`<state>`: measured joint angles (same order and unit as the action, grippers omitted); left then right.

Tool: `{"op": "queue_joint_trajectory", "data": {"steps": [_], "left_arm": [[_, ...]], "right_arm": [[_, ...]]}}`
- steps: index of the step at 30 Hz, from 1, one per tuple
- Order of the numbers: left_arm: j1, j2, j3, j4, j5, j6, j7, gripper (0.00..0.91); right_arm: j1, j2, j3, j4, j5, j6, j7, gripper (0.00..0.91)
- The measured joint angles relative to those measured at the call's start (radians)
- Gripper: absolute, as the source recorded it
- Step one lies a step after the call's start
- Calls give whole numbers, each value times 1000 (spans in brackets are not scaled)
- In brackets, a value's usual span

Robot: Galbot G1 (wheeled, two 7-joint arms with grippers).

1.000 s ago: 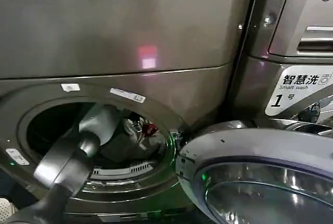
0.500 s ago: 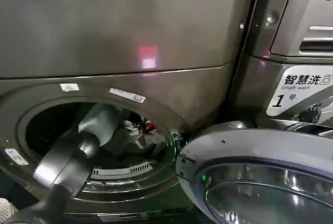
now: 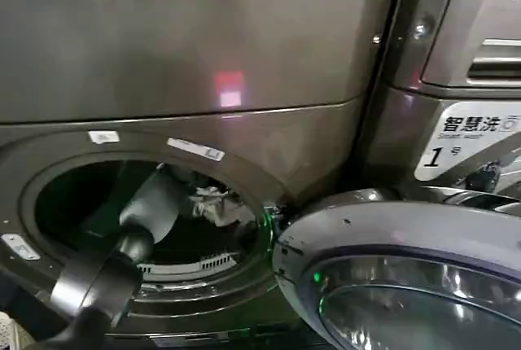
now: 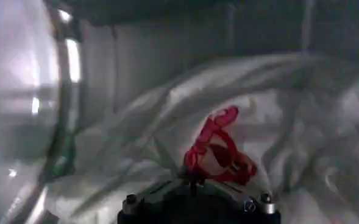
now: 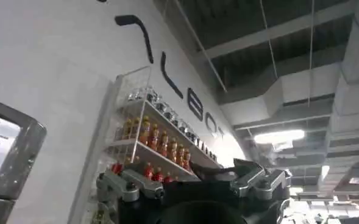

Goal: Grasp the clothes from the dryer.

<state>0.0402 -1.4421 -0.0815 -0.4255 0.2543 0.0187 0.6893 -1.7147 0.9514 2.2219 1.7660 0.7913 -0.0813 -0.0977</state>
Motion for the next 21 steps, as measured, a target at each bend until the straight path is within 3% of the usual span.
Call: {"op": "queue_joint_trajectory", "data": {"steps": [8,21], "left_arm": [[122,17,-90,-223,-176,13,-211,0],[315,-17,-210,-537,-376,-73,-531,0]], "right_arm": [[3,-5,-1,-8,-1,1,-1,907],[0,-8,7,-15,0,6,-5,907]]}}
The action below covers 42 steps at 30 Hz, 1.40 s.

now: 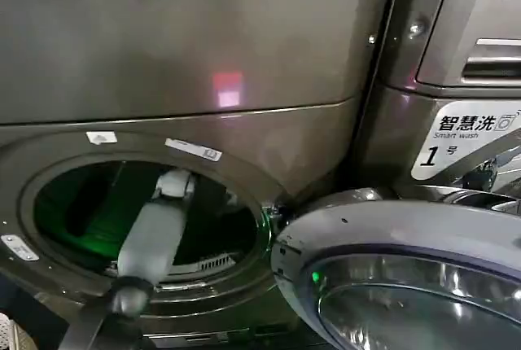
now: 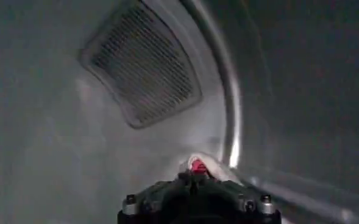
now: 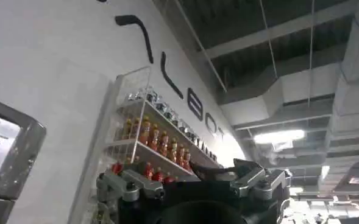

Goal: Grasp the clothes from the dryer.

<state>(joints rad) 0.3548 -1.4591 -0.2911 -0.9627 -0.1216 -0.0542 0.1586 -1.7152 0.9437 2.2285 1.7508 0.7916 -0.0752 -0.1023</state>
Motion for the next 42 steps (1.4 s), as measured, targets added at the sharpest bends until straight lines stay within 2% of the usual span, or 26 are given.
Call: {"op": "queue_joint_trajectory", "data": {"steps": [5,10,25,32,42], "left_arm": [[73,-22,-50,-93,2,-47,-135,0],[158,-36,-88,-200,28,-56,-235,0],[465,-55,-153,-549,124,-25,-326,0],[494,-55,-164,-578,132,-19,-325,0],[447,-63,-164,-533,133,-10,-316,0]], "right_arm": [[-6,-3,10,-4,0,-3,-1,907],[-12,-4,22,0,-12,-7,0,907],[-14,6,34,19,-21,-3,-5,907],[-11,4,29,17,-21,6,-11,907],[-4,-3,22,22,-21,10,-17,907]]}}
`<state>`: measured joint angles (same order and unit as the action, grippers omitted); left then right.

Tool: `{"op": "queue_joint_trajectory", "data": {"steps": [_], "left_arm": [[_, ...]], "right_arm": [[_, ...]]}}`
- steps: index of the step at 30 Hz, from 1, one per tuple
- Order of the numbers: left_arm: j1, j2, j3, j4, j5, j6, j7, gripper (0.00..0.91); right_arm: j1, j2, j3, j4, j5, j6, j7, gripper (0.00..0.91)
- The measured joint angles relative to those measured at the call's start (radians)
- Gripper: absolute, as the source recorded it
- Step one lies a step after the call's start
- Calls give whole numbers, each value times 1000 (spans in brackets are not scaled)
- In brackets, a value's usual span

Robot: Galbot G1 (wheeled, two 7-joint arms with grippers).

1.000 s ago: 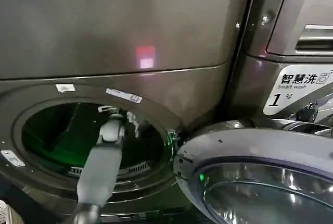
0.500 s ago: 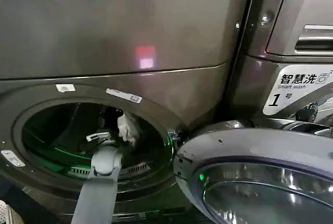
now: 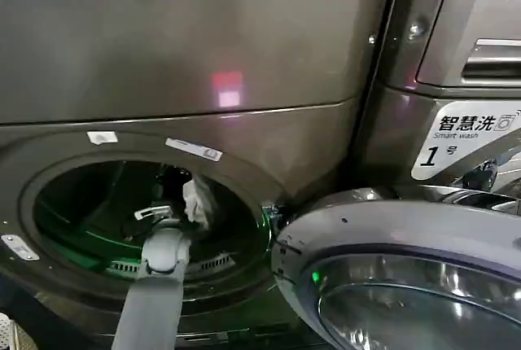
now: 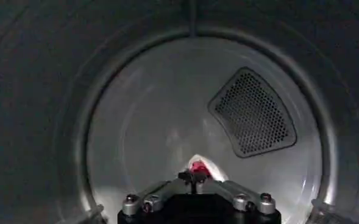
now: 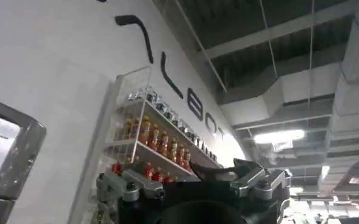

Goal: Grasp the clothes from the dryer.

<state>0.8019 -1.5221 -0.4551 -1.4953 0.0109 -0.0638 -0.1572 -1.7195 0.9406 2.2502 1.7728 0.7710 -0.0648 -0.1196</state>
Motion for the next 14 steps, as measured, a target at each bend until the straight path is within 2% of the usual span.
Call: {"op": "queue_joint_trajectory", "data": {"steps": [14], "left_arm": [[-38,4,2,51,0,3,10,0]], "right_arm": [[-18,9,16,21,1,-7,-10,907]]}}
